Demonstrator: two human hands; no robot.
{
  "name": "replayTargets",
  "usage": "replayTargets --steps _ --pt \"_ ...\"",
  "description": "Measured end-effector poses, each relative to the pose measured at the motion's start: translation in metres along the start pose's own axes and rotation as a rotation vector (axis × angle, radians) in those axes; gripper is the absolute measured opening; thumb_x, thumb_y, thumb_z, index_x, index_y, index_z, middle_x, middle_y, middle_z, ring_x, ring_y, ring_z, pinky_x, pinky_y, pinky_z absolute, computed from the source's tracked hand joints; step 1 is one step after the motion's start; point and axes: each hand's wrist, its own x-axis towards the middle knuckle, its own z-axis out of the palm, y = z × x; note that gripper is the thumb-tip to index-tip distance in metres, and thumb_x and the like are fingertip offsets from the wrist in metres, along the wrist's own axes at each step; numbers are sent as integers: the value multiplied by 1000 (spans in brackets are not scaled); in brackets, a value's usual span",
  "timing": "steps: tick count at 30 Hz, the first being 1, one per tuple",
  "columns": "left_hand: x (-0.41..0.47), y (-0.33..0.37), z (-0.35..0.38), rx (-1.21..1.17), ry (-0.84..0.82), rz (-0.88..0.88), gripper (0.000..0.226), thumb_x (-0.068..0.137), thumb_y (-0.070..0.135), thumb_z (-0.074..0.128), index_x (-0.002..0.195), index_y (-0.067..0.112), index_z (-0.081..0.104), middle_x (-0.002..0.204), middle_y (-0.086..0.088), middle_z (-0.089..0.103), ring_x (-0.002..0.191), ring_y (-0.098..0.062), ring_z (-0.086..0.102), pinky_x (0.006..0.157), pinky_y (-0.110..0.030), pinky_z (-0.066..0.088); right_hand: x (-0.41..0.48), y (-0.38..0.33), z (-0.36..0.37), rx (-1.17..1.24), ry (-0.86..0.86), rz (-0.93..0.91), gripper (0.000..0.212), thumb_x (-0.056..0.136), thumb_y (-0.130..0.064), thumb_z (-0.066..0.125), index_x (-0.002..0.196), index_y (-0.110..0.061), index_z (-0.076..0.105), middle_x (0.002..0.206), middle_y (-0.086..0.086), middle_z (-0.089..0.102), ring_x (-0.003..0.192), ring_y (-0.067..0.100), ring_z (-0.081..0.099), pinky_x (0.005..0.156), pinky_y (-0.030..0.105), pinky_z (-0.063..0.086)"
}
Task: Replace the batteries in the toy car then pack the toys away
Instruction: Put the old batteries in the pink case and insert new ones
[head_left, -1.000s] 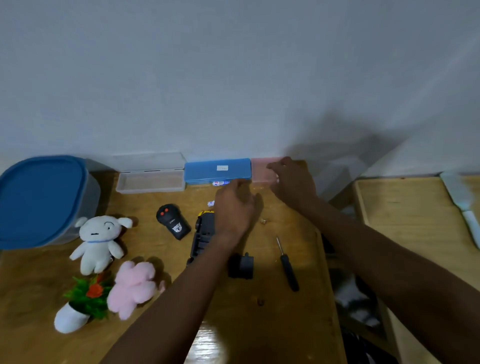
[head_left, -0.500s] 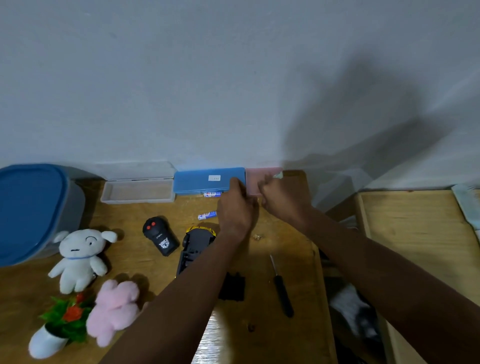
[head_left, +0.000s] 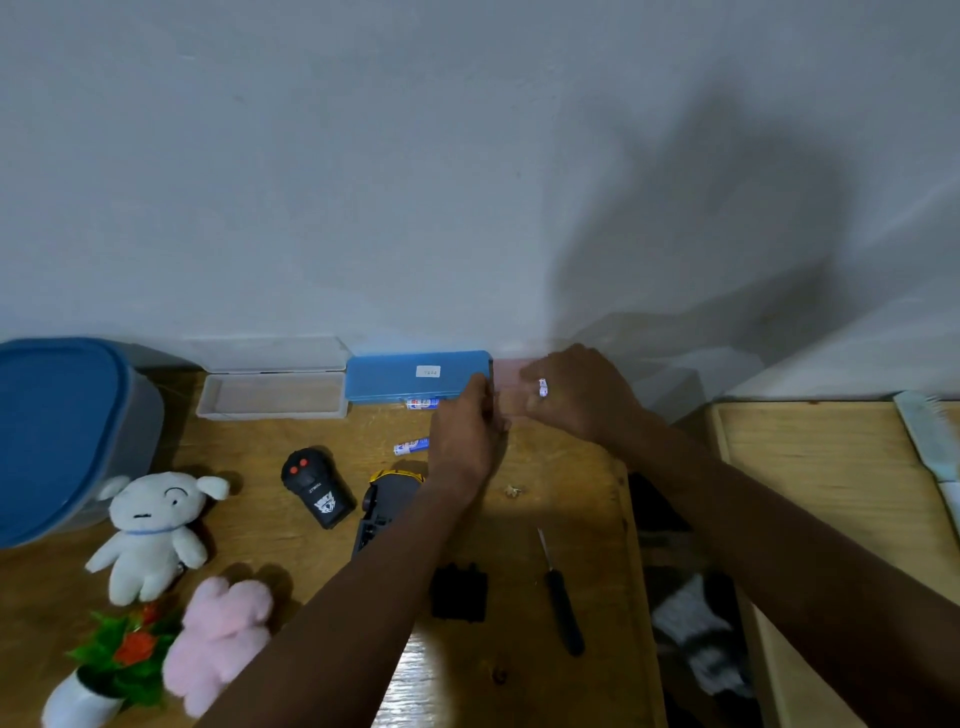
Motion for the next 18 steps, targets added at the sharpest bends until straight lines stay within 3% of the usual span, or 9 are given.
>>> replayTargets --steps 2,3,5,8,10,13,15,16,18 --pt "0 -1 0 42 -26 35 15 86 8 69 100 14 72 97 -11 76 91 -32 67 77 -39 56 2 6 -8 147 10 -9 22 76 -39 50 60 -27 60 62 -2 59 66 29 57 67 32 47" --pt "1 -1 0 57 -35 46 15 87 7 67 97 14 75 99 -10 76 93 -29 67 80 -39 56 3 8 -8 196 29 -16 18 81 -33 59 76 -24 73 78 2 72 77 30 65 76 35 51" --pt "1 -2 1 72 -46 51 14 89 8 66 95 14 77 100 -7 76 94 -26 67 82 -40 57 4 10 -2 180 159 -16 29 83 -22 69 111 -16 74 113 5 73 99 26 68 88 37 52" --pt "3 -4 2 96 -76 58 14 90 10 67 98 15 78 102 -5 77 98 -23 68 86 -38 57 4 7 15 4 500 13 19 82 -13 70 100 -15 69 106 7 65 70 22 65 58 25 47" --pt "5 -6 3 119 -93 67 15 91 11 68 101 15 79 104 -5 77 100 -21 68 89 -37 57 5 7 25 -103 633 14 9 85 -11 67 91 -12 60 97 11 57 55 19 55 48 21 44" --pt "7 -7 4 139 -97 68 15 92 15 68 101 15 79 101 -5 77 98 -21 68 89 -39 57 5 9 37 -218 541 -79 16 87 -14 67 89 -13 52 89 9 52 52 20 50 38 23 44" --pt "7 -6 3 152 -92 76 15 92 18 69 102 15 80 99 -6 78 96 -22 68 87 -40 57 4 5 36 -314 402 -175 25 74 -23 82 87 -17 62 85 4 57 53 17 52 42 10 14" --pt "7 -5 3 150 -85 81 15 91 19 70 102 15 80 99 -6 78 96 -22 67 87 -40 57 3 1 34 -335 353 -207 28 68 -26 87 87 -19 67 82 0 59 53 14 53 48 12 2" --pt "6 -4 3 150 -69 92 15 90 20 71 101 16 80 98 -7 78 95 -23 67 86 -41 56 4 -3 31 -286 300 -234 31 65 -30 91 86 -22 70 80 -4 63 57 11 57 51 17 -1"
